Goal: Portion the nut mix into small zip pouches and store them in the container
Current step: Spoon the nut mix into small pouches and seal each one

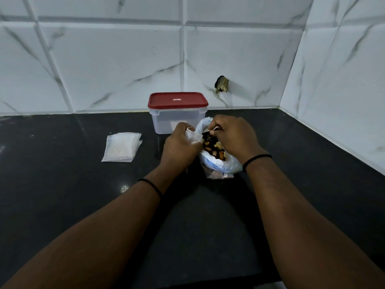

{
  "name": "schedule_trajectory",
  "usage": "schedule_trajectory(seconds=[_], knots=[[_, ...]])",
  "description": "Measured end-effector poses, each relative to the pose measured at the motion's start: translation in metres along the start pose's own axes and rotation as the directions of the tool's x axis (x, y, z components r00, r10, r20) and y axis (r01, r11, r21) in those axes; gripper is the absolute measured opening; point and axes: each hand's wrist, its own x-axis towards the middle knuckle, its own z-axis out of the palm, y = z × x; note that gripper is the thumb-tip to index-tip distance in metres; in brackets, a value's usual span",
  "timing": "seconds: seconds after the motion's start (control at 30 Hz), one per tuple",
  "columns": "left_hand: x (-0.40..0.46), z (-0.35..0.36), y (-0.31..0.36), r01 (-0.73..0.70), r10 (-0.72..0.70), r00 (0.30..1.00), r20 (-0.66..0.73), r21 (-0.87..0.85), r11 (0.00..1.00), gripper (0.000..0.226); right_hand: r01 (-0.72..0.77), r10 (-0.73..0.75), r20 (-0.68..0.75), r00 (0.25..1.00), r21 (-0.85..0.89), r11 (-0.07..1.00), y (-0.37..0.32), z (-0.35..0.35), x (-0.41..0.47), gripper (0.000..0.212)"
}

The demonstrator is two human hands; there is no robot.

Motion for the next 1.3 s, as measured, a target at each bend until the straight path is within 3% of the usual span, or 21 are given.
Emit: schedule_trajectory(seconds=[0.23,0.4,0.53,0.7,0.97,1.2,1.3], knots=[[0.002,0.000,-0.002,0.020,-0.020,1.000,-0.003,0.001,1.000,0.035,-0.021,0.019,0.013,1.000,0.200,0.980,0.006,-0.019,-0.002,0.005],[0.002,0.000,-0.003,0.001,-0.001,1.000,0.009,-0.013,1.000,0.035,-0.007,0.029,-0.105,0.994,0.205,0.979,0.005,-0.027,-0.004,0.005],[0.002,0.000,-0.002,-0.009,0.009,1.000,0.011,-0.007,1.000,0.035,0.011,-0.008,-0.025,1.000,0.132,0.991,0.003,-0.010,-0.004,0.004],[0.003,-0.002,-0.002,-0.008,0.008,1.000,0.011,-0.008,1.000,0.032,-0.141,0.154,-0.033,0.988,0.243,0.960,0.005,-0.008,0.000,0.002],[0.007,-0.009,-0.004,-0.047,0.046,0.997,0.062,0.013,0.999,0.046,-0.407,0.497,-0.089,0.863,0.458,0.790,0.014,0.001,0.005,0.011],[0.013,-0.019,-0.011,-0.075,0.074,0.997,0.023,0.067,0.995,0.054,-0.443,0.667,-0.176,0.724,0.623,0.645,0.017,-0.003,0.008,0.010],[0.014,-0.018,-0.013,-0.086,0.084,0.996,0.019,0.072,0.994,0.055,-0.445,0.710,-0.149,0.689,0.686,0.576,0.018,-0.003,0.009,0.009]])
